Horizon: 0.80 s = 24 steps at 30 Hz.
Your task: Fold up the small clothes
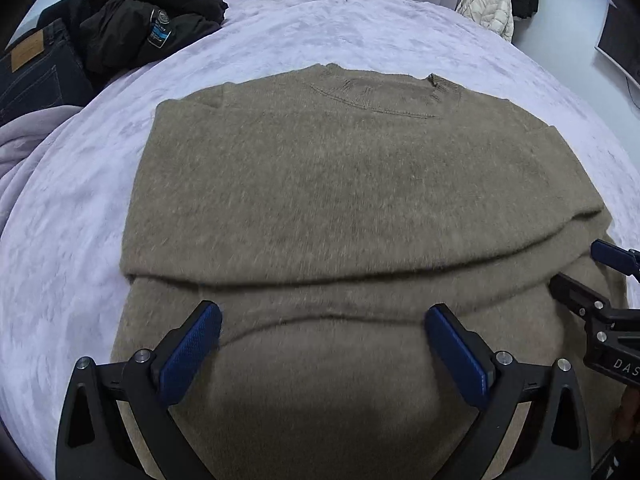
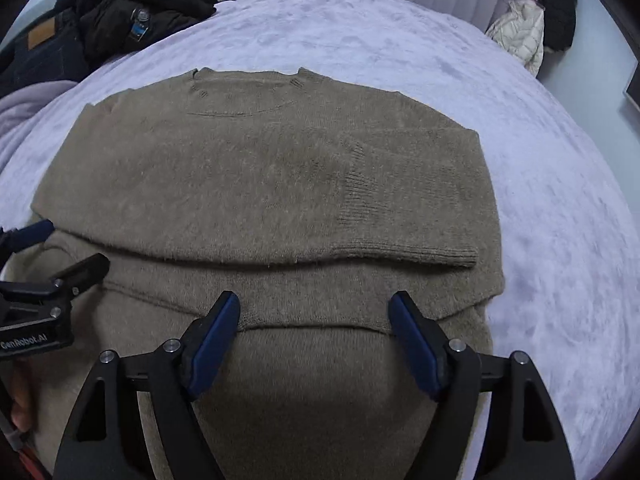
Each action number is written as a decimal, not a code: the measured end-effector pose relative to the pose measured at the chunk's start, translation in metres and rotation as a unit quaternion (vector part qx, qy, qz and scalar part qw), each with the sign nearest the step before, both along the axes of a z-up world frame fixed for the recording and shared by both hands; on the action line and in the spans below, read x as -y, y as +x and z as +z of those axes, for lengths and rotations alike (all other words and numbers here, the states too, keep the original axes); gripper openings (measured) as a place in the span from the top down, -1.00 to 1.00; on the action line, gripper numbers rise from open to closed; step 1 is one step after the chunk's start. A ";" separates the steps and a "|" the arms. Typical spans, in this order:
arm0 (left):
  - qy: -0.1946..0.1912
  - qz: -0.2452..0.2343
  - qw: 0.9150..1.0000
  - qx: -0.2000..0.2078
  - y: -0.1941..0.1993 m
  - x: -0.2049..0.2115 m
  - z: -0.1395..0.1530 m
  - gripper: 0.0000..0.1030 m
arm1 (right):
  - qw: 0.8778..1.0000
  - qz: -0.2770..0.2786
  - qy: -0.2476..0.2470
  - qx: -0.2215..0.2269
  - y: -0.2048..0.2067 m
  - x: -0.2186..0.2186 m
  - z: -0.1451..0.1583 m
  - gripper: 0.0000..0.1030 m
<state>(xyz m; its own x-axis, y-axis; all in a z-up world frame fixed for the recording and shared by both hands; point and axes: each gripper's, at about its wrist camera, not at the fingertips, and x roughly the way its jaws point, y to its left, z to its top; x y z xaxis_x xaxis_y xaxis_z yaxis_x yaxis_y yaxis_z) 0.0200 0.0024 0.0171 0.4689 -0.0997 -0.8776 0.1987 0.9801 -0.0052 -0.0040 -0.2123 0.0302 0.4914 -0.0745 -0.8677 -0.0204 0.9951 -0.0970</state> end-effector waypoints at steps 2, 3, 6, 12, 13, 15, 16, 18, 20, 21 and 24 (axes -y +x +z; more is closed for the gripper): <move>-0.003 0.000 1.000 -0.009 -0.022 -0.009 -0.004 -1.00 | 1.000 0.007 0.002 -0.015 -0.017 -0.002 -0.002 -0.62; -0.003 -0.001 1.000 -0.002 -0.035 -0.014 -0.005 -1.00 | 1.000 0.010 0.005 -0.011 -0.025 -0.001 -0.003 -0.62; 0.007 -0.008 0.999 0.031 -0.074 -0.021 -0.006 -1.00 | 0.999 0.029 -0.006 0.015 -0.067 -0.008 -0.006 -0.62; -0.009 0.005 0.998 0.058 -0.131 -0.044 -0.006 -1.00 | 0.993 0.074 0.000 0.096 -0.148 0.000 -0.012 -0.63; -0.013 0.009 0.998 0.059 -0.137 -0.047 -0.006 -1.00 | 0.991 0.078 0.003 0.108 -0.160 0.002 -0.014 -0.64; -0.007 0.009 0.998 0.063 -0.149 -0.048 -0.006 -1.00 | 0.989 0.086 0.004 0.120 -0.184 0.006 -0.019 -0.64; 0.002 0.005 0.998 0.065 -0.154 -0.047 -0.005 -1.00 | 0.988 0.090 0.002 0.125 -0.192 0.006 -0.020 -0.64; 0.022 0.002 0.998 0.055 -0.160 -0.045 0.002 -1.00 | 0.986 0.106 -0.010 0.125 -0.208 0.003 -0.018 -0.64; 0.016 0.004 0.999 0.042 -0.162 -0.045 0.015 -1.00 | 0.986 0.124 -0.029 0.111 -0.213 -0.002 -0.011 -0.65; -0.005 0.003 0.999 0.050 -0.163 -0.044 0.026 -1.00 | 0.984 0.137 -0.029 0.107 -0.216 -0.005 -0.003 -0.65; -0.050 -0.013 0.996 0.074 -0.159 -0.027 0.045 -1.00 | 0.972 0.181 -0.018 0.149 -0.219 -0.019 0.023 -0.65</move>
<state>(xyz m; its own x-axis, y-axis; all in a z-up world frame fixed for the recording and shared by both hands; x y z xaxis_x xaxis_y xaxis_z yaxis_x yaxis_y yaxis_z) -0.1389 0.0290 0.0620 0.5879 -0.1971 -0.7846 0.2297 0.9706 -0.0718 -0.2234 -0.1937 0.0537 0.7205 0.1219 -0.6827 -0.3337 0.9239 -0.1872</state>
